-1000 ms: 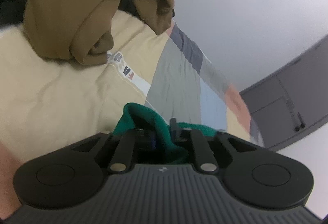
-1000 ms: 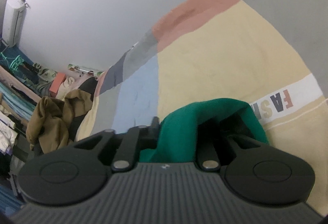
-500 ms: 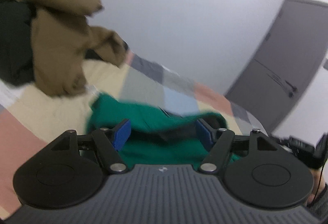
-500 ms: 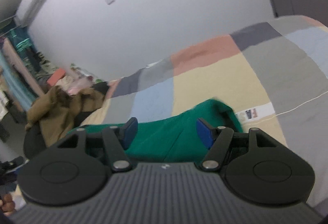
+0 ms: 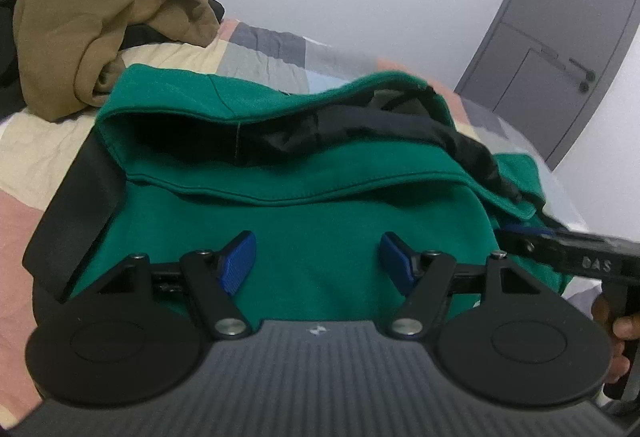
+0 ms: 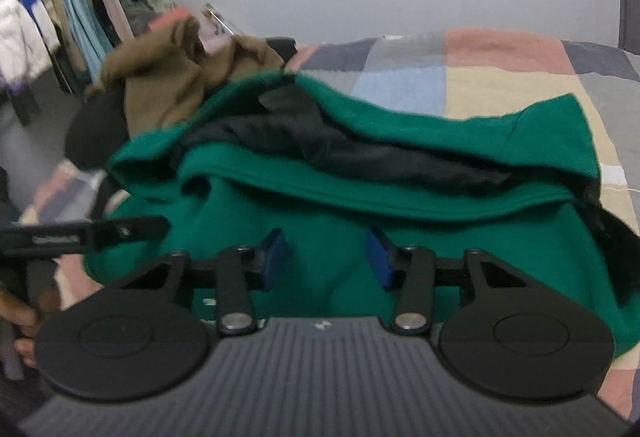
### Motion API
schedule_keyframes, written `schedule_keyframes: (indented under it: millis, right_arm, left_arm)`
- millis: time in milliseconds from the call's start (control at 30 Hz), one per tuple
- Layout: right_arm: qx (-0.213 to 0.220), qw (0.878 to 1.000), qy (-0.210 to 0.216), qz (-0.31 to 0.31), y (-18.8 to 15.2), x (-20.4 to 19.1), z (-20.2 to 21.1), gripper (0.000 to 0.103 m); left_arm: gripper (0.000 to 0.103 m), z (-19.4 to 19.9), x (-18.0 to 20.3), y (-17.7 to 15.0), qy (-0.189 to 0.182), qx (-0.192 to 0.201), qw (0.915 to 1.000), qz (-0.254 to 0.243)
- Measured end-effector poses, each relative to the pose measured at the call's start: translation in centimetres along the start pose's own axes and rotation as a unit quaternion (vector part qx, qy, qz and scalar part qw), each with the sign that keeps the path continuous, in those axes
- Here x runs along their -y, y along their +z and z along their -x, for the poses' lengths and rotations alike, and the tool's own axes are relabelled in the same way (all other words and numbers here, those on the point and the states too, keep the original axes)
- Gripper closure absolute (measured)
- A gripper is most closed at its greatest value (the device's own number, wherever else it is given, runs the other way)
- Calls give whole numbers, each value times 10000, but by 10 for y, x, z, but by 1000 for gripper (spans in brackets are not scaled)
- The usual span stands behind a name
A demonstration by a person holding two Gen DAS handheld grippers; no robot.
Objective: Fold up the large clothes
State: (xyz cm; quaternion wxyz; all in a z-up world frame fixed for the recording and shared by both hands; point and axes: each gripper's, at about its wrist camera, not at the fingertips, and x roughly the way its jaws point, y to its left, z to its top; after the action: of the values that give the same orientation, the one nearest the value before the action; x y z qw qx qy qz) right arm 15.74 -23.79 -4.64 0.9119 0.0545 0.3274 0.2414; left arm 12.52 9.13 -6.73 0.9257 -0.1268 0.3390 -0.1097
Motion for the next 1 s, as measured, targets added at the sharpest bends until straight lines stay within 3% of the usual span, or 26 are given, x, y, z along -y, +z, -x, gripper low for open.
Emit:
schedule_keyframes:
  millis: [500,633,800,1000]
  right_arm:
    - [231,9994,-214,139,8,-8,-29,56]
    - [257,9980,-472,345,34,-14,-50,56]
    - [157,9972,-707,-197,87,-1,-95,59]
    - [122,9931,-1139,-238,137,3,-149,59]
  left_arm:
    - [29,-13,3,-2,51,-182,9997,148]
    - [29,-10,1,-1,-19,-121,9998,133]
    - [29,-4,-5,1,-168,57,9996,220]
    - [29,-6,-15,3,-236,250,9990,282]
